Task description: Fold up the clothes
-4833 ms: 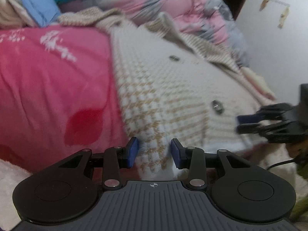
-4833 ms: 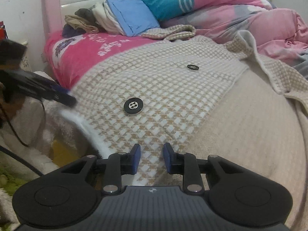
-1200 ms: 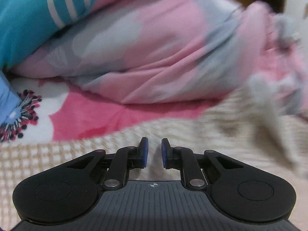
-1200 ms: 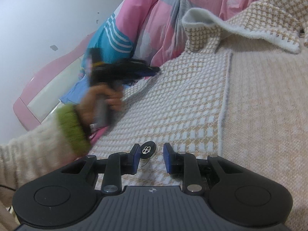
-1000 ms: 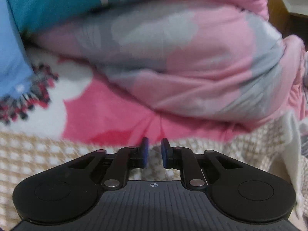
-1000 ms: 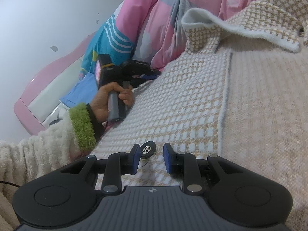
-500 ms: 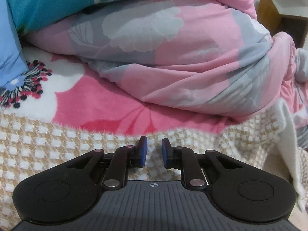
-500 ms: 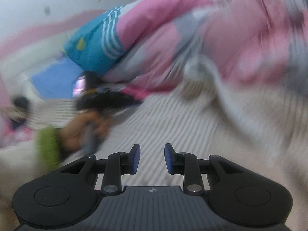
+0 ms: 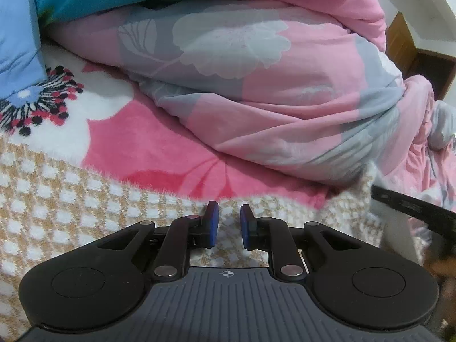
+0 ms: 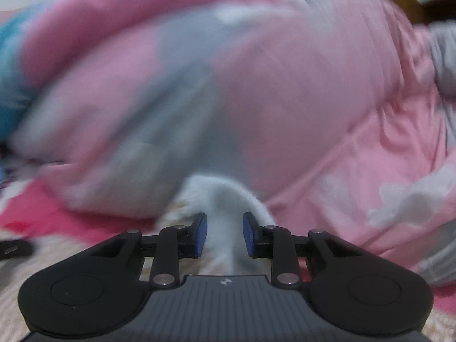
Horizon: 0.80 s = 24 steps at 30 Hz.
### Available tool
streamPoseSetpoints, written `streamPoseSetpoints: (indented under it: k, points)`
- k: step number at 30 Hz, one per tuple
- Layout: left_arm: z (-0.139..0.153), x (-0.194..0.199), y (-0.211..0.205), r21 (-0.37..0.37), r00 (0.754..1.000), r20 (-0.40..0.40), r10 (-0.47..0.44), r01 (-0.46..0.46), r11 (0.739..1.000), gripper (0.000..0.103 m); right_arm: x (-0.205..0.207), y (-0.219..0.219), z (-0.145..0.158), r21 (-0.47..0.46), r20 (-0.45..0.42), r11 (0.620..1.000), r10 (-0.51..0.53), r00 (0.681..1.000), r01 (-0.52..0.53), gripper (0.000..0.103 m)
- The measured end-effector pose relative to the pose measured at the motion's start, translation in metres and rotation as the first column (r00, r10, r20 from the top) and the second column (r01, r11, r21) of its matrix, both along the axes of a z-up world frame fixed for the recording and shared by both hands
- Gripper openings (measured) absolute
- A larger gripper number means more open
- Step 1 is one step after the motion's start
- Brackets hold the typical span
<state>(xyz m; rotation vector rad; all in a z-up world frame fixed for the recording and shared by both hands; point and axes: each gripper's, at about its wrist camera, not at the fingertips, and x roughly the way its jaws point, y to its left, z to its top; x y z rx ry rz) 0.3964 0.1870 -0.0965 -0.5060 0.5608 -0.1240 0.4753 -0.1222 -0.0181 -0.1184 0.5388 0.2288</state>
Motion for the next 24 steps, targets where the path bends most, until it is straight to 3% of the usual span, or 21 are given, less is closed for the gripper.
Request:
streamPoseSetpoints:
  k: [2, 4, 8, 12, 14, 20, 24]
  points:
    - [-0.001, 0.000, 0.001, -0.007, 1.000, 0.001, 0.000, 0.000, 1.000, 0.016, 0.012, -0.013, 0.000, 0.079, -0.064, 0.996, -0.032, 0.997, 0.037, 0.027]
    - [-0.001, 0.000, 0.001, -0.012, 1.000, 0.001, 0.000, 0.001, 1.000, 0.016, 0.001, -0.021, 0.011, 0.127, -0.056, 0.991, -0.043, 0.998, 0.049, 0.027]
    - [-0.002, 0.000, 0.002, -0.014, 1.000, -0.001, -0.001, 0.001, 1.000, 0.016, -0.043, -0.027, 0.038, 0.105, 0.023, 0.994, 0.000, 1.000, -0.003, 0.028]
    - [-0.003, -0.001, 0.002, -0.020, 1.000, 0.000, -0.001, 0.001, 1.000, 0.016, -0.057, -0.018, 0.046, 0.107, -0.004, 0.987, 0.117, 0.993, -0.116, 0.034]
    - [-0.003, -0.001, 0.003, -0.024, 1.000, 0.000, -0.001, 0.001, 1.000, 0.016, -0.050, -0.011, 0.045, 0.079, -0.035, 0.987, 0.145, 0.989, -0.142, 0.040]
    - [-0.004, -0.002, 0.002, -0.024, 1.000, -0.001, -0.004, 0.004, 1.000, 0.016, -0.030, -0.007, 0.019, -0.098, -0.159, 0.985, 0.123, 0.980, -0.139, 0.040]
    - [-0.005, -0.003, 0.003, -0.028, 1.000, 0.000, -0.006, 0.006, 1.000, 0.016, -0.023, -0.009, 0.006, -0.132, -0.188, 0.982, 0.109, 0.976, -0.136, 0.043]
